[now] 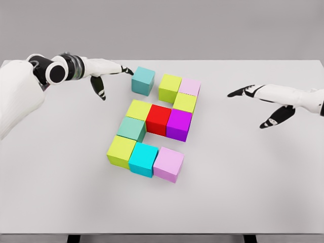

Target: Assemble the squares on the desktop into the number 2

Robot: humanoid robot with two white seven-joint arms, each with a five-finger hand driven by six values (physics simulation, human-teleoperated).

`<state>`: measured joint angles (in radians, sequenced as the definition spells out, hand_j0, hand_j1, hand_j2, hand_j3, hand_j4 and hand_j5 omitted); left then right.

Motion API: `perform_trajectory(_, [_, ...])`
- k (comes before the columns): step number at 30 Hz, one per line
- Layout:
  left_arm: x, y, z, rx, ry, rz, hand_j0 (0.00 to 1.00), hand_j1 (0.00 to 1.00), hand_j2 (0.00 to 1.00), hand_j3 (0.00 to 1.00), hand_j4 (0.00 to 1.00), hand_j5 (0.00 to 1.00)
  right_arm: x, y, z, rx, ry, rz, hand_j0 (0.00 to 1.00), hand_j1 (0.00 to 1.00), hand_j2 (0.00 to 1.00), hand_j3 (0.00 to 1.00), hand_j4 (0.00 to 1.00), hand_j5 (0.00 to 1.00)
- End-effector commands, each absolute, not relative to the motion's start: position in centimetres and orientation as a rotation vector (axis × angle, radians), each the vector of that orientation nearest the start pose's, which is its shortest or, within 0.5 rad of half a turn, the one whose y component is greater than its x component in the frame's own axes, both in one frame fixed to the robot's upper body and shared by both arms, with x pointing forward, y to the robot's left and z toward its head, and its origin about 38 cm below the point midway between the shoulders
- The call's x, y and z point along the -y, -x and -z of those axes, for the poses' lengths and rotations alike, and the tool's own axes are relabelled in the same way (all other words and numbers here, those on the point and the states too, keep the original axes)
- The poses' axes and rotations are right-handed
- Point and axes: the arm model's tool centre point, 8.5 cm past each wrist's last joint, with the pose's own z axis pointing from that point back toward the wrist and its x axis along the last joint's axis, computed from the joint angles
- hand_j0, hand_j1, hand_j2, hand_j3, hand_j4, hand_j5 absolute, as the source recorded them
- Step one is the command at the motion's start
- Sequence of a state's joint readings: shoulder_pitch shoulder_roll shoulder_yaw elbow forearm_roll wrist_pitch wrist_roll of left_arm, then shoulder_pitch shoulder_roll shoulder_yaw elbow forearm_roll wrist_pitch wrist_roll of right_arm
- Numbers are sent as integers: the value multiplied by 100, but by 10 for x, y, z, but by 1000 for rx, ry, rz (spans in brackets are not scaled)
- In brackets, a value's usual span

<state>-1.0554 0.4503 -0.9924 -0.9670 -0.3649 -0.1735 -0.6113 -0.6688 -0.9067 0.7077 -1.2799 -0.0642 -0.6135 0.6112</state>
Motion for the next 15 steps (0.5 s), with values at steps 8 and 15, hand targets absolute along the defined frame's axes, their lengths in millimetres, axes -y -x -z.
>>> perform_trajectory(8, [-206, -550, -200, 1053, -414, 1888, 100, 100, 100, 100, 100, 100, 388, -444, -212, 1472, 97, -1588, 100, 100, 100, 100, 100, 100])
perform_trajectory(15, [-204, -549, -200, 1057, -409, 1892, 100, 100, 100, 100, 100, 100, 387, -443, -212, 1494, 67, -1556, 100, 100, 100, 100, 100, 100])
